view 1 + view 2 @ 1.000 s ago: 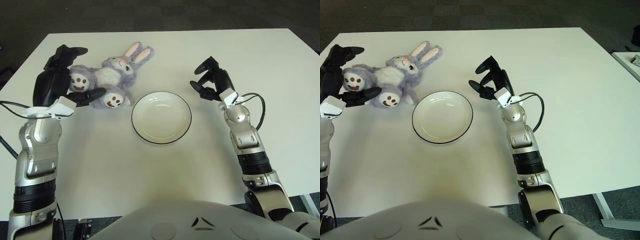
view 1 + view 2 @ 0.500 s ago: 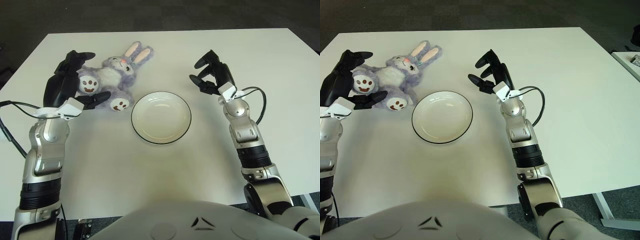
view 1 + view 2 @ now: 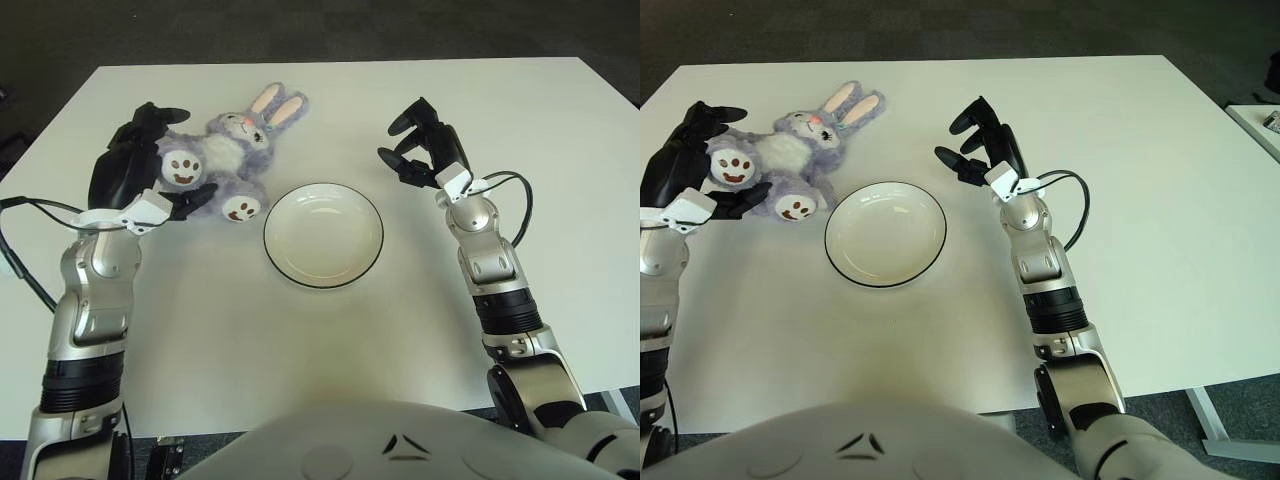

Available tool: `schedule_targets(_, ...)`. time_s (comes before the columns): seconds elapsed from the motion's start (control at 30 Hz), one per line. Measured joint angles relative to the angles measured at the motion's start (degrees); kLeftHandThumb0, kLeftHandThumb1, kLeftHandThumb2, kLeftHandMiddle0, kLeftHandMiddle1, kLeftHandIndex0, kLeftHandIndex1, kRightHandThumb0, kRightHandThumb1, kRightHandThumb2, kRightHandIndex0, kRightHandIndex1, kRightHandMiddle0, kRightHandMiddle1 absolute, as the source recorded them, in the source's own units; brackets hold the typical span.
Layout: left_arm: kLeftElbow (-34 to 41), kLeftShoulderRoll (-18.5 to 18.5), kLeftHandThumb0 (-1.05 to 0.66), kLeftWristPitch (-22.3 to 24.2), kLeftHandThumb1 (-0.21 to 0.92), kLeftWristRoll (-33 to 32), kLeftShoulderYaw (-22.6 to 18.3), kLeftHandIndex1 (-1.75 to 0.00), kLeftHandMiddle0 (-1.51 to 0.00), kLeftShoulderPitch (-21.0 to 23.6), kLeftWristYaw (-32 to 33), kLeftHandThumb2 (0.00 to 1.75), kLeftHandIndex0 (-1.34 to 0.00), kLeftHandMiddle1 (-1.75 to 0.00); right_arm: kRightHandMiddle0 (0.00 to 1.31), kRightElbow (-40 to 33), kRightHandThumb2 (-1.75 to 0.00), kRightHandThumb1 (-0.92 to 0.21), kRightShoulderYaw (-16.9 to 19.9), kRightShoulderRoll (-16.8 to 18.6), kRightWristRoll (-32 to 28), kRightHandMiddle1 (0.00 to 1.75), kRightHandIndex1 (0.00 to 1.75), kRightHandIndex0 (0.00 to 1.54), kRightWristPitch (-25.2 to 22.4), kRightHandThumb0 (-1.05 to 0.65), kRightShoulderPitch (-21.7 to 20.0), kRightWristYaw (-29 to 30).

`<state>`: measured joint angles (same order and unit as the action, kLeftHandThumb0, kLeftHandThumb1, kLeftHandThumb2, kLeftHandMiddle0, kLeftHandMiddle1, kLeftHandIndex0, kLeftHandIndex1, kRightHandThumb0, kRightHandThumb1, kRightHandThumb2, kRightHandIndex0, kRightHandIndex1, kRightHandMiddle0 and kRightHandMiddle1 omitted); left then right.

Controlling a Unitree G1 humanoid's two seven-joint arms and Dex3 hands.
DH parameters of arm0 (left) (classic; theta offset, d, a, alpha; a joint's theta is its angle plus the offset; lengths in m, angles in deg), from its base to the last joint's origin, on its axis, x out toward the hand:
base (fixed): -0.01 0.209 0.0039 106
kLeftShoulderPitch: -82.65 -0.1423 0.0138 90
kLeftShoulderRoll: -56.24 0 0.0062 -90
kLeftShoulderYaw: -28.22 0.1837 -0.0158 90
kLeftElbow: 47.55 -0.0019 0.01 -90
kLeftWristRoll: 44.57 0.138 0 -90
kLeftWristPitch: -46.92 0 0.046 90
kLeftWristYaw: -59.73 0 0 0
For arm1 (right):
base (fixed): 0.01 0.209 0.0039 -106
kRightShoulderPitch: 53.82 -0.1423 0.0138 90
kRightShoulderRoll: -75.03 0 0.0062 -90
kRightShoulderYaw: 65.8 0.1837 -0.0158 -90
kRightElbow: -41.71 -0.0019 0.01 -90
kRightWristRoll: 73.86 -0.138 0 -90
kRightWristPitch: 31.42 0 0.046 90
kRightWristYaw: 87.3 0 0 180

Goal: Put the doll into the plate.

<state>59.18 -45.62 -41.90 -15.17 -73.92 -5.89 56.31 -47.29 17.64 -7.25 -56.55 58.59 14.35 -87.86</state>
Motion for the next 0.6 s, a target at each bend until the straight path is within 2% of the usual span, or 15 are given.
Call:
schedule_targets(0.07,0.3,0.0,-0.35,1.0,0.27,0.8,0.3,-1.36,-0.34,0.1,0.0,1.13,-0.13,-1.04,0.21,0.0,-0.4,-0.92,0.0,0.0,0.0,1.66,1.45,0.36,0.0,0.0,0.0,-0.1)
schedule_targets(0.13,0.6,0.0,-0.38,2.1,0.47,1.6,0.6,-1.46,-0.4,0.2,0.0,0.93,-0.37,-1.18,0.21,0.0,-0.44,-0.89,0.0,0.0,0.0,1.64,1.45,0.39,0.0,0.0,-0.1,-0.1)
schedule_targets(0.17,0.6,0.0,-0.38,2.7,0.47,2.1,0.8,-1.46,-0.4,0.3,0.1,0.93,-0.37,-1.18,0.21,0.0,-0.44,-0.89,0.0,-0.1,-0.1,1.64,1.45,0.39,0.0,0.0,-0.1,-0.1)
schedule_targets(0.2,0.6,0.1,-0.2,3.2,0.5,2.7,0.9,-1.5,-0.47,0.4,0.2,0.9,-0.46,-1.28,0.21,0.0,-0.5,-0.85,0.0,-0.1,-0.1,1.63,1.46,0.42,0.0,0.0,-0.1,-0.2)
schedule_targets(0.23,0.6,0.1,-0.2,3.8,0.5,3.1,1.0,-1.5,-0.47,0.5,0.3,0.9,-0.46,-1.28,0.21,0.0,-0.5,-0.85,0.0,-0.1,-0.1,1.63,1.46,0.42,0.1,0.0,-0.2,-0.2)
schedule_targets(0.3,0.6,0.3,-0.09,5.0,0.31,4.5,1.3,-1.59,-0.57,0.7,1.0,1.22,-0.55,-1.55,0.21,0.0,-0.58,-0.8,0.0,-0.1,0.0,1.62,1.49,0.45,0.2,0.0,-0.3,-0.2)
schedule_targets(0.37,0.6,0.6,-0.05,6.7,0.23,6.2,1.7,-1.65,-0.59,1.1,1.7,1.35,-0.59,-1.64,0.21,0.0,-0.61,-0.78,0.0,-0.2,0.0,1.62,1.49,0.47,0.5,0.0,-0.5,-0.2)
schedule_targets(0.43,0.6,0.9,-0.02,8.4,0.18,7.6,2.1,-1.69,-0.62,1.5,2.2,1.45,-0.61,-1.7,0.21,0.0,-0.61,-0.78,0.0,-0.3,0.0,1.62,1.49,0.47,0.7,0.0,-0.8,-0.1)
schedule_targets(0.6,0.7,1.8,-0.01,11.7,0.12,11.0,3.3,-1.7,-0.65,2.3,3.8,1.52,-0.65,-1.73,0.19,0.0,-0.56,-0.82,0.1,-0.4,0.0,1.63,1.48,0.45,1.0,0.0,-1.4,-0.1)
